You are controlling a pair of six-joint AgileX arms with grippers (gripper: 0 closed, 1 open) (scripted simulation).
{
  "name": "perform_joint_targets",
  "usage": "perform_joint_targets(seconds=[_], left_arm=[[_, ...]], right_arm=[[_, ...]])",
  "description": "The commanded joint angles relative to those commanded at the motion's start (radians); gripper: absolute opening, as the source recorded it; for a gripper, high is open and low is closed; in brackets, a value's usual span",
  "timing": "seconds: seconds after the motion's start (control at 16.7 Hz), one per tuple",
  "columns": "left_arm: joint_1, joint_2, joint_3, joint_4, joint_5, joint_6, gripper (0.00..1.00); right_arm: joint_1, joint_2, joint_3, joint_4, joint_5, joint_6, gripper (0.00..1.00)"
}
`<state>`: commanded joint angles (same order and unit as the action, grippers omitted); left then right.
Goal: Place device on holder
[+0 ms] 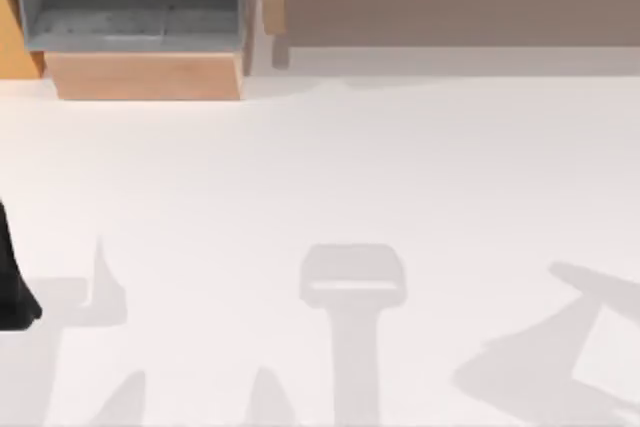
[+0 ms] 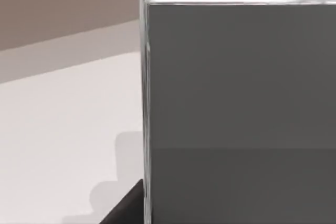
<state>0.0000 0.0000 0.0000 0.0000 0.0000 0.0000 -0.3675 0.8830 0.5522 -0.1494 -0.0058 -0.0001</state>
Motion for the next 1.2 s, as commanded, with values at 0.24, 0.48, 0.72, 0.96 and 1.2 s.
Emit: perform_joint_targets(seconds=[0.24,0.48,0.72,0.96,1.2], left_arm=[[0.0,0.0,0.0,0.0,0.0,0.0,1.0],[0.0,0.0,0.0,0.0,0.0,0.0,1.0],[0.0,0.0,0.0,0.0,0.0,0.0,1.0],[0.0,0.0,0.0,0.0,0.0,0.0,1.0],[0.0,0.0,0.0,0.0,0.0,0.0,1.0]], right_arm=[[-0.015,-0.034,-0.038,0.032,-0.01,-0.032,0.0],[-0.012,-0.031,-0.037,0.03,-0.009,-0.029,0.0],[-0.008,-0.019,-0.052,0.032,-0.009,-0.041,0.0],[-0.021,0.001,-0.056,0.096,-0.007,-0.032,0.0],[-0.026,0.069,-0.051,0.196,-0.012,-0.004,0.0]])
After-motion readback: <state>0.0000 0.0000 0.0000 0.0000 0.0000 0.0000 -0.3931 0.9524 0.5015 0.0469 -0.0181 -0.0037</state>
